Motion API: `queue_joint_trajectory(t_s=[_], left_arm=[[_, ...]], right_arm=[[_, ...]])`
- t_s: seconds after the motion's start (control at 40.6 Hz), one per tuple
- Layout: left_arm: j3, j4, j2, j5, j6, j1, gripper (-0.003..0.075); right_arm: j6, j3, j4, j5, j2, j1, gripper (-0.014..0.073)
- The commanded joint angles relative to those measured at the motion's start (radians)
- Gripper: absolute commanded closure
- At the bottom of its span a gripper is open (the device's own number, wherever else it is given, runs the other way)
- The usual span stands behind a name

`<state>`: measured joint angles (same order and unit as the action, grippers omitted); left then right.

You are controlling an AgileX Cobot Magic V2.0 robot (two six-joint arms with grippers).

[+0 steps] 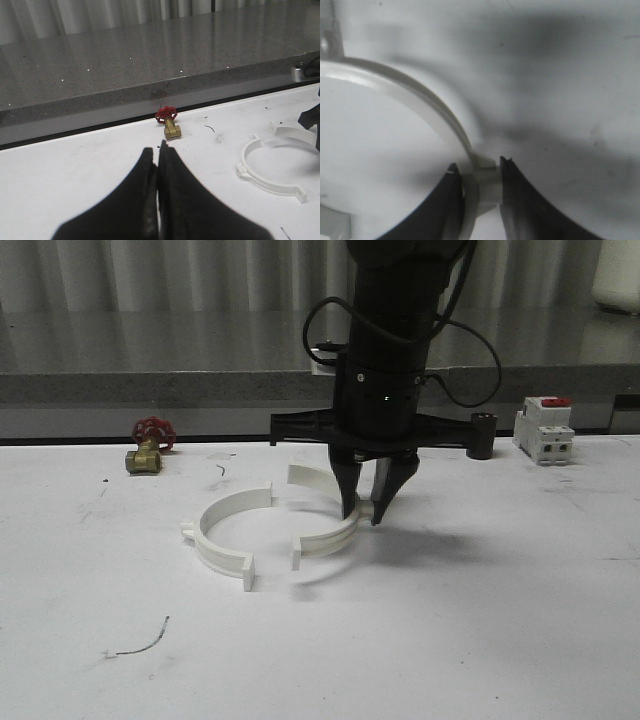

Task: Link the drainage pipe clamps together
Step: 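Carry the clamp half toward the placed half and lower it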

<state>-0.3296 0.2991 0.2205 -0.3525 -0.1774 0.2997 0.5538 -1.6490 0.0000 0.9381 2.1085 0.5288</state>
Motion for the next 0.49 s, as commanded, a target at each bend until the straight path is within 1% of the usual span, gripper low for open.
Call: queue_joint_trajectory(t_s=[0.0,0.468], left_arm=[[-0.029,0.007,0.009,0.081,0.001,-0.002,0.0741],[-0.029,0.007,0.009,0.081,0.001,-0.002,0.0741]], right_arm=[[0.007,-0.050,0.000,-0.001,-0.039,0.004,0.0477],[0.053,-0.057,0.000,-0.036,-0.018,0.020,0.0477]])
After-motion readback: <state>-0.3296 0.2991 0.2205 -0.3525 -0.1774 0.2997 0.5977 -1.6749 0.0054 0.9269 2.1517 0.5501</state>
